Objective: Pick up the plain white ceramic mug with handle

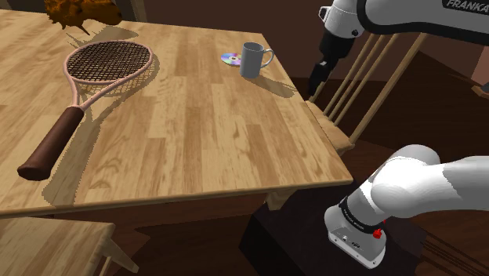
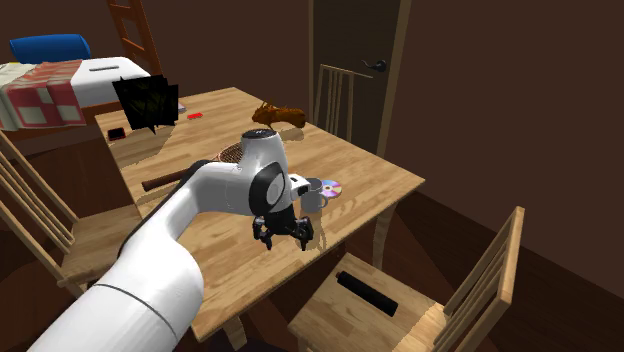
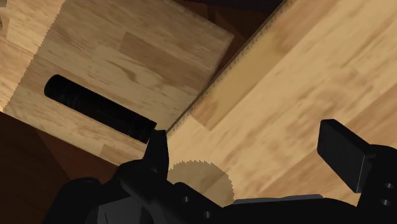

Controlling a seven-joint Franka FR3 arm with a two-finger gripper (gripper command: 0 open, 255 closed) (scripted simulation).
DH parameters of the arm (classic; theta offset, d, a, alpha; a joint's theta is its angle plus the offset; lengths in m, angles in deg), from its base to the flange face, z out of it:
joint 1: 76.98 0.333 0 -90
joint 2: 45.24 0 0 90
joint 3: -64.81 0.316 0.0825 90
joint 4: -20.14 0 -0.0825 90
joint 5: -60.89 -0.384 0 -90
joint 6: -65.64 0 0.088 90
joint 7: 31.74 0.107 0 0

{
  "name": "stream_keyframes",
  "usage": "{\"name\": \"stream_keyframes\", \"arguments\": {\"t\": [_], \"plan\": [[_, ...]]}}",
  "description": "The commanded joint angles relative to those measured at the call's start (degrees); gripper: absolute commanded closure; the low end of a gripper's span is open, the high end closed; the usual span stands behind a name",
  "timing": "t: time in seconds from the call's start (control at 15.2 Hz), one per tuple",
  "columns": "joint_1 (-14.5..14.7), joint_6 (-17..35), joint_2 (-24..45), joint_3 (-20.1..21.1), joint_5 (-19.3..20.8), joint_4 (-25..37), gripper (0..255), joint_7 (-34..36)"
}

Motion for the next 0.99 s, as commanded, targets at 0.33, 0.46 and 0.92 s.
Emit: {"name": "stream_keyframes", "arguments": {"t": [0.33, 0.46, 0.92], "plan": [[0.3, 2.4, 11.5, 0.0, -1.0, 9.5, 0, -0.7], [0.4, 2.7, 16.0, 0.0, -1.4, 13.8, 0, -1.0], [0.9, 1.8, 31.6, 0.4, -2.7, 31.0, 0, -2.0]]}}
